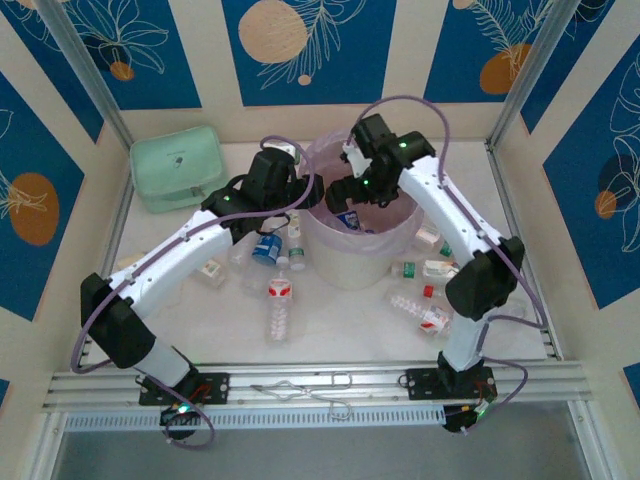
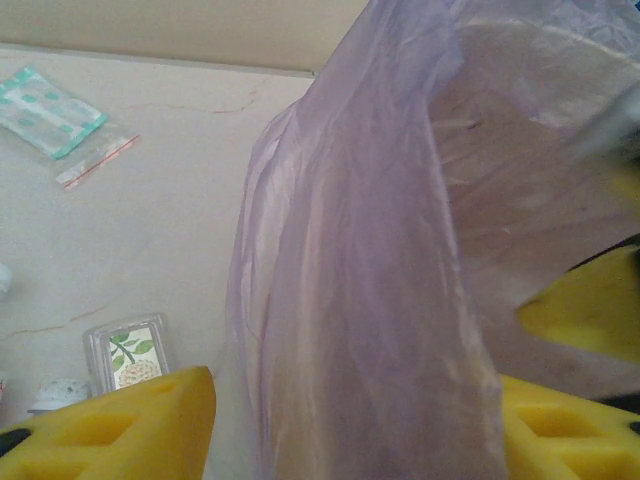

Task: Put the plastic bottles in the bin

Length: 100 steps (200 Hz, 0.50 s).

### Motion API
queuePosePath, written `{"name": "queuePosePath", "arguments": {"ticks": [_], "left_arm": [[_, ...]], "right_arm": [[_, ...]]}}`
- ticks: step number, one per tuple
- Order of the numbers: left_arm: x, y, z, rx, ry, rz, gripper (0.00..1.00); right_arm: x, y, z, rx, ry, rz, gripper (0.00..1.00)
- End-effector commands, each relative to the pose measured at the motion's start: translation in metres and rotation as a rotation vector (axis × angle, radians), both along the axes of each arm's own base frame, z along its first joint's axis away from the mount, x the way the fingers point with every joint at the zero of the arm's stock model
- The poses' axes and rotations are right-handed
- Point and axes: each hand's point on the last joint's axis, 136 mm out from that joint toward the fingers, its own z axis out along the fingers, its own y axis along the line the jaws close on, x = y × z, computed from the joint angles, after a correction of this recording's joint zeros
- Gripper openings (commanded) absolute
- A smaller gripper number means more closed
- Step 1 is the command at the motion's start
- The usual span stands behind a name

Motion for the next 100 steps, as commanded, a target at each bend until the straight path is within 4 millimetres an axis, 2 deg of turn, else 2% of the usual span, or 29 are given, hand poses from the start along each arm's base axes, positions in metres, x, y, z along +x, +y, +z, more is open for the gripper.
{"name": "queuePosePath", "arguments": {"ticks": [1,31,55,78,100], "left_arm": [[-0.003,0.002,0.003,0.046,-0.012,-0.006,0.61],[-0.003,0.002,0.009,0.044,-0.021,-0.009,0.61],[-0.004,0.002,0.013,0.038,-0.031,-0.012,0.61],[-0.004,0.000,0.013,0.036,-0.027,-0.018,0.61],[-0.007,0.000,0.016,0.028,-0.024,-0.029,0.61]], "right_arm": [[-0.022,-0.009,0.038,0.037,-0.039,0.031,0.99],[-0.025,-0.022,0.092,0.125,-0.150,-0.001,0.99],[-0.027,-0.045,0.124,0.190,-0.214,-0.074,0.99],[-0.025,-0.085,0.143,0.252,-0.262,-0.226,0.99],[-0.021,-0.130,0.143,0.351,-0.247,-0.456,0.99]]}}
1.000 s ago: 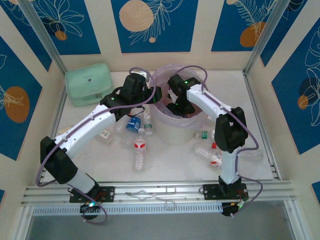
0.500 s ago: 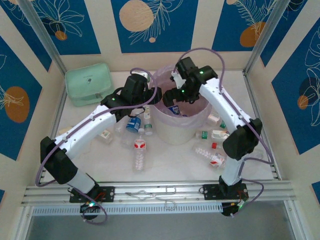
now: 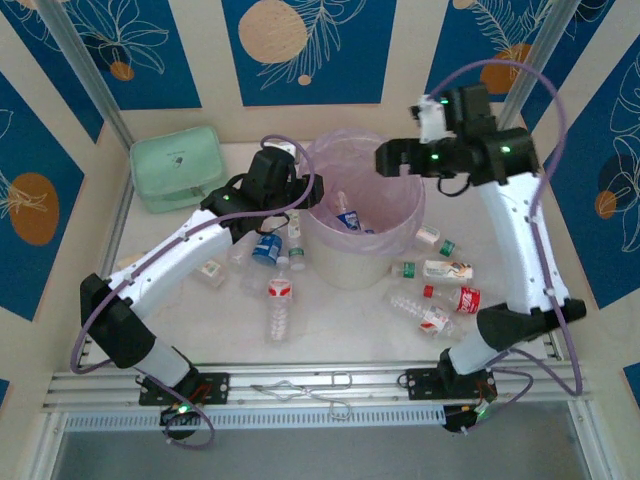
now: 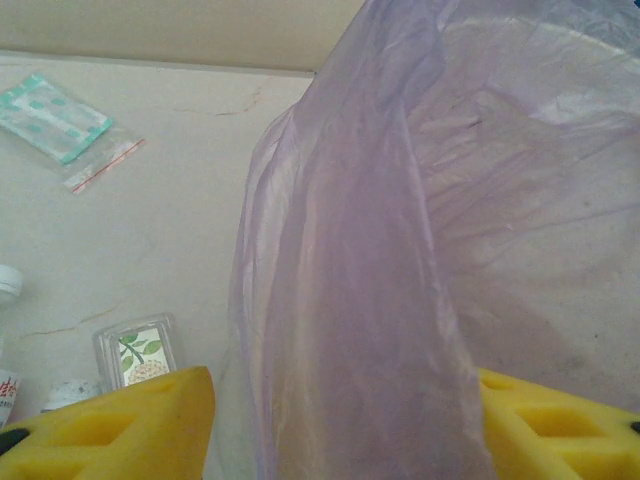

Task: Put the plastic bottles in the bin

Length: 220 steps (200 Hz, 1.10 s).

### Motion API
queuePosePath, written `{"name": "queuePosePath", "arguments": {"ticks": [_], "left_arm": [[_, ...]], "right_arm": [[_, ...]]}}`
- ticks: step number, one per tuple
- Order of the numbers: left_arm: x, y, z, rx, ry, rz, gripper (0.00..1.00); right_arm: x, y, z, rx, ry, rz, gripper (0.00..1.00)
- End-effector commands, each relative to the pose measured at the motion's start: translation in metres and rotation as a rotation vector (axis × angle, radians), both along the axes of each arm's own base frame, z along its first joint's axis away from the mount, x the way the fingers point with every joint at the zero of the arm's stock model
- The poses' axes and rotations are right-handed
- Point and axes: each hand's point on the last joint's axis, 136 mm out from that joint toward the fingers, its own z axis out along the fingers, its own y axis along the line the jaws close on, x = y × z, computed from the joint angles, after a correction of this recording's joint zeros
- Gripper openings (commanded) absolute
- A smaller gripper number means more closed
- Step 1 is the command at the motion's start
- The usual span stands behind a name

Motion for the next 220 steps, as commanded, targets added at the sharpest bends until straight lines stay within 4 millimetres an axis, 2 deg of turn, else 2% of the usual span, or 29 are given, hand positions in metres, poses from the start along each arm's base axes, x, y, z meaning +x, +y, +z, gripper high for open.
{"name": "queuePosePath", "arguments": {"ticks": [1,17,33,72,81,94,107,124,138,157,164,220], "left_arm": [[-0.006,-0.001,0.014,0.007,-0.017,-0.024,0.61],[-0.008,0.000,0.017,0.003,-0.024,-0.030,0.62],[-0.010,0.002,0.020,0.004,-0.031,-0.031,0.62],[-0.012,-0.002,0.023,-0.014,-0.034,-0.050,0.61],[-0.011,-0.003,0.022,-0.008,-0.031,-0.057,0.62],[-0.010,-0.004,0.020,-0.004,-0.024,-0.057,0.62],[-0.009,-0.006,0.018,-0.020,-0.012,-0.064,0.62],[-0.008,-0.011,0.016,-0.055,0.004,-0.071,0.62],[-0.009,-0.013,0.016,-0.066,0.016,-0.073,0.61],[-0.010,-0.011,0.017,-0.067,0.016,-0.067,0.61],[-0.010,-0.010,0.019,-0.064,0.015,-0.063,0.61],[-0.009,-0.003,0.024,-0.049,0.005,-0.040,0.61]], "right_arm": [[-0.004,-0.034,0.004,0.162,0.036,-0.178,0.99],[-0.005,-0.057,-0.003,0.237,0.059,-0.267,1.00],[-0.003,-0.073,-0.018,0.199,0.035,-0.266,0.99],[0.013,-0.106,-0.086,0.098,0.001,-0.219,1.00],[0.017,-0.106,-0.102,0.090,0.006,-0.186,1.00],[0.016,-0.094,-0.123,0.075,0.037,-0.058,0.99],[0.016,-0.087,-0.148,-0.030,0.066,0.029,0.98],[0.026,-0.094,-0.174,-0.129,0.082,0.050,0.98],[0.035,-0.099,-0.189,-0.106,0.112,0.081,0.99],[0.033,-0.081,-0.210,-0.091,0.183,0.246,0.97],[0.032,-0.082,-0.219,-0.129,0.230,0.274,0.97],[0.034,-0.090,-0.258,-0.146,0.362,0.299,0.97]]}}
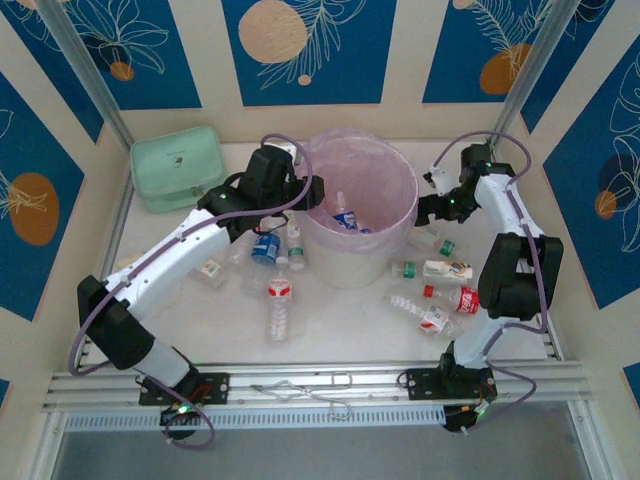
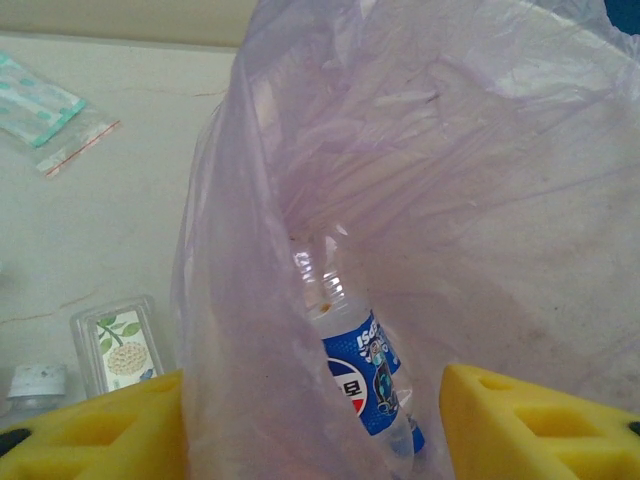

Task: Put the plastic bottles in the bin

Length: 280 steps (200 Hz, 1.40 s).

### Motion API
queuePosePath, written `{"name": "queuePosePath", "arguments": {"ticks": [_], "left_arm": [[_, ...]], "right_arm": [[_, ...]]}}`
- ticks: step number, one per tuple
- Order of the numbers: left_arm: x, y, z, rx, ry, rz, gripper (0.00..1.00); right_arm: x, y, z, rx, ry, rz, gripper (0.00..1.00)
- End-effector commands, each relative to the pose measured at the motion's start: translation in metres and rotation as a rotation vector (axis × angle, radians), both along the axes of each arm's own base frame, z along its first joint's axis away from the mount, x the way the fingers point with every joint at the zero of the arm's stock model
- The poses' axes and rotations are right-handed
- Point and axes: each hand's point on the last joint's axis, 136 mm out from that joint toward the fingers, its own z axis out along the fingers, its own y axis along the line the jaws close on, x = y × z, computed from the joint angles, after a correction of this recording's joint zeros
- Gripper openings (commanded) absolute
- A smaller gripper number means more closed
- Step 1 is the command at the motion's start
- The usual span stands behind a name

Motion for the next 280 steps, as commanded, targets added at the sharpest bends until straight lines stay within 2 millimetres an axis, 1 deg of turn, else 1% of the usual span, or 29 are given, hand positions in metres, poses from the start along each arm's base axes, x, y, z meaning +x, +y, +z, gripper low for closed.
{"name": "queuePosePath", "arguments": {"ticks": [1,40,77,92,123,145,174,201,213,239,259,265,275,280], "left_arm": [[0.000,0.001,0.021,-0.029,-0.028,0.006,0.61],[0.001,0.004,0.016,-0.015,-0.019,0.010,0.61],[0.006,0.004,0.013,-0.026,-0.017,0.011,0.60],[0.006,0.005,0.012,-0.026,-0.013,0.012,0.60],[0.008,0.008,0.010,-0.026,-0.009,0.015,0.60],[0.008,0.008,0.010,-0.026,-0.008,0.019,0.60],[0.009,0.007,0.007,-0.029,0.001,0.024,0.60],[0.008,0.008,0.004,-0.030,0.007,0.025,0.59],[0.008,0.009,0.004,-0.025,0.008,0.027,0.59],[0.010,0.009,0.004,-0.018,0.007,0.034,0.59],[0.012,0.009,0.001,-0.014,0.013,0.038,0.59],[0.012,0.008,0.000,-0.013,0.015,0.036,0.59],[0.013,0.007,-0.002,-0.010,0.021,0.035,0.59],[0.013,0.007,-0.002,-0.009,0.023,0.034,0.59]], "right_arm": [[-0.006,0.000,-0.004,-0.012,0.027,0.051,0.97],[-0.009,-0.010,-0.032,-0.063,0.102,0.022,0.97],[-0.009,-0.024,-0.064,-0.172,0.175,0.001,0.98],[-0.008,-0.029,-0.072,-0.211,0.178,-0.013,0.98],[-0.002,-0.049,-0.086,-0.298,0.196,-0.081,0.98],[0.007,-0.058,-0.085,-0.280,0.189,-0.152,0.96],[0.019,-0.067,-0.075,-0.203,0.168,-0.251,0.85],[0.028,-0.082,-0.067,-0.182,0.145,-0.345,0.83],[0.031,-0.085,-0.064,-0.173,0.139,-0.362,0.82],[0.035,-0.082,-0.067,-0.171,0.146,-0.354,0.81],[0.036,-0.086,-0.074,-0.204,0.154,-0.384,0.78],[0.037,-0.087,-0.074,-0.202,0.157,-0.394,0.76],[0.039,-0.087,-0.075,-0.196,0.159,-0.407,0.67],[0.040,-0.086,-0.074,-0.195,0.158,-0.408,0.66]]}}
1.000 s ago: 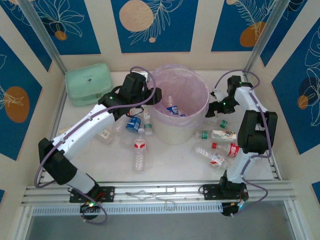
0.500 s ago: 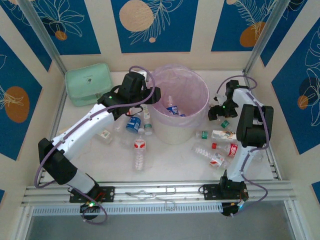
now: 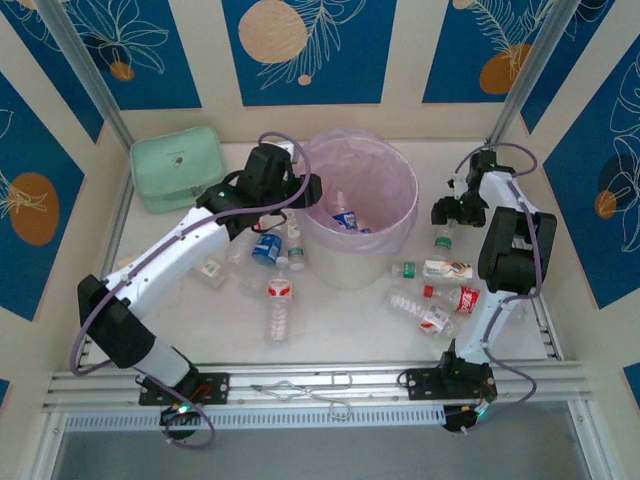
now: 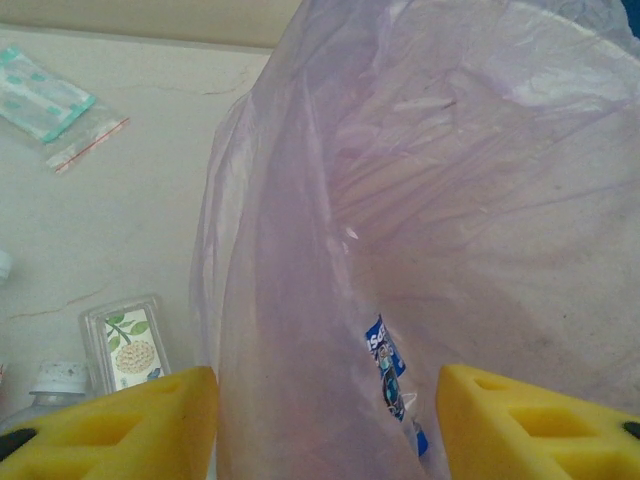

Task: Put the plastic bottles in the bin

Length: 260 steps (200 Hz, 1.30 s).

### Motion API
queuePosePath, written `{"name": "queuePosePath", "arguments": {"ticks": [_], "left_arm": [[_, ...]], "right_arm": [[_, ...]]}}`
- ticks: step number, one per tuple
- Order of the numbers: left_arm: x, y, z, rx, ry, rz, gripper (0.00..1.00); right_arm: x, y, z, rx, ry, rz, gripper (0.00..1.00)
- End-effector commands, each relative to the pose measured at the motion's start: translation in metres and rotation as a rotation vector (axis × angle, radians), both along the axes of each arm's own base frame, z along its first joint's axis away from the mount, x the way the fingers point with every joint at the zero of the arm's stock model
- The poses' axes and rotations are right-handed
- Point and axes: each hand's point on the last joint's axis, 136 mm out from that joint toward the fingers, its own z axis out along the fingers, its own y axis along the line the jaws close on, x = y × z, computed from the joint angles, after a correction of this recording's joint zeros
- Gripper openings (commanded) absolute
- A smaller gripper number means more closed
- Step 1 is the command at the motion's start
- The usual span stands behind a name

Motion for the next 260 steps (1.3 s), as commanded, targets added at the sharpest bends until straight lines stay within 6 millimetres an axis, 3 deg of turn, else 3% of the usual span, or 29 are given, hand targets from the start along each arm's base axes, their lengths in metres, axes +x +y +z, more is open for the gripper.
{"name": "queuePosePath", "arguments": {"ticks": [1,58,143,202,260], "left_arm": [[0.005,-0.001,0.001,-0.007,0.008,0.005,0.59],[0.008,0.001,0.004,0.001,-0.003,0.010,0.60],[0.013,-0.005,0.003,-0.011,0.011,-0.008,0.60],[0.014,-0.007,-0.004,0.007,0.023,-0.016,0.60],[0.012,-0.003,-0.011,0.010,0.031,-0.005,0.59]], "right_arm": [[0.007,0.003,-0.003,0.018,0.005,-0.035,0.65],[0.012,0.001,0.001,-0.013,-0.004,-0.049,0.58],[0.030,-0.006,0.057,0.127,-0.171,-0.154,0.50],[0.028,0.008,0.143,0.229,-0.364,-0.161,0.48],[0.007,0.038,0.263,0.338,-0.617,-0.123,0.44]]}}
